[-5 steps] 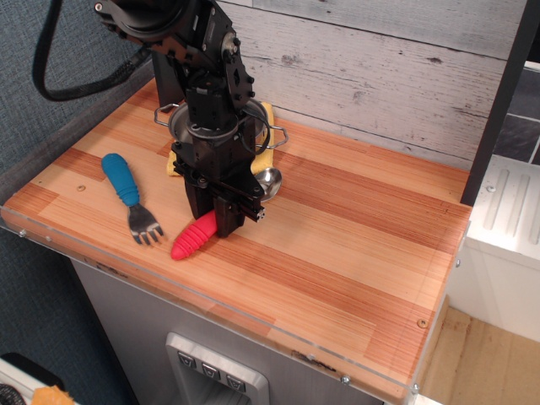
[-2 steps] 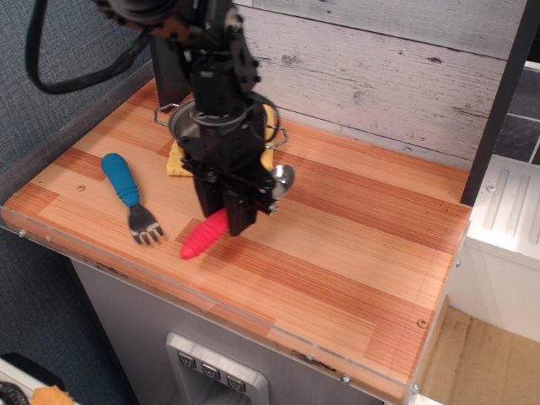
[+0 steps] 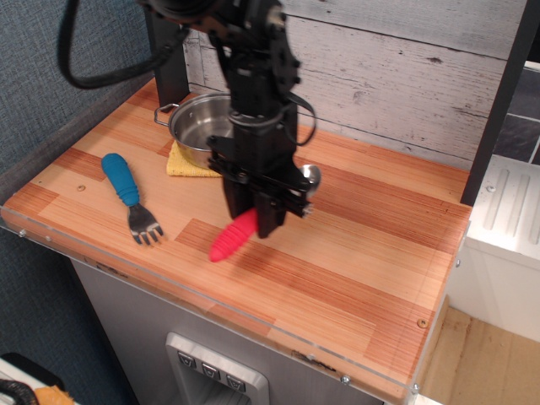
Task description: Moved red fork to right side of table
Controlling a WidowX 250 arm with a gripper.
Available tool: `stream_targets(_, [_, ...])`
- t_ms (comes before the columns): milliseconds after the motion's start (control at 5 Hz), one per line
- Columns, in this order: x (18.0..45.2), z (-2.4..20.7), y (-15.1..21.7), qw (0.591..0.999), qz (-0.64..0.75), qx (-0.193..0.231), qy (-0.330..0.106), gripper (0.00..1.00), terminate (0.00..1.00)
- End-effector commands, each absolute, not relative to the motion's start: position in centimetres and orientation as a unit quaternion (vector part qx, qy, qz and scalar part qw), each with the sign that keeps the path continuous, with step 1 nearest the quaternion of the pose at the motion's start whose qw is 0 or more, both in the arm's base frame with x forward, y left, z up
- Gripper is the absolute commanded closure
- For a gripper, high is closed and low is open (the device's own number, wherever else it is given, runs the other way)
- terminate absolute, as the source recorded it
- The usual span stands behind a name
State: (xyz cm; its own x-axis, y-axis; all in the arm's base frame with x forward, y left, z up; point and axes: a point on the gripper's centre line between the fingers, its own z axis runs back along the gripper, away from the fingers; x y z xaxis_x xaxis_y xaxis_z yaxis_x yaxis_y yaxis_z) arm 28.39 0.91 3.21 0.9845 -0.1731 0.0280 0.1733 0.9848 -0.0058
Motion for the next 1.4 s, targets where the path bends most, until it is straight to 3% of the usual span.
stream_targets(0, [29.3,4.5,-1.4,0.998,-0.029,-0.009,-0.053,1.00,0.00])
stream_targets(1000, [29.9,1.4,-6.5,0.996,0.041,-0.011,-0.073,1.00,0.00])
stream_targets(1200, [29.9,1.5,-6.5,0.996,0.043,-0.010,-0.071,0.00,0.00])
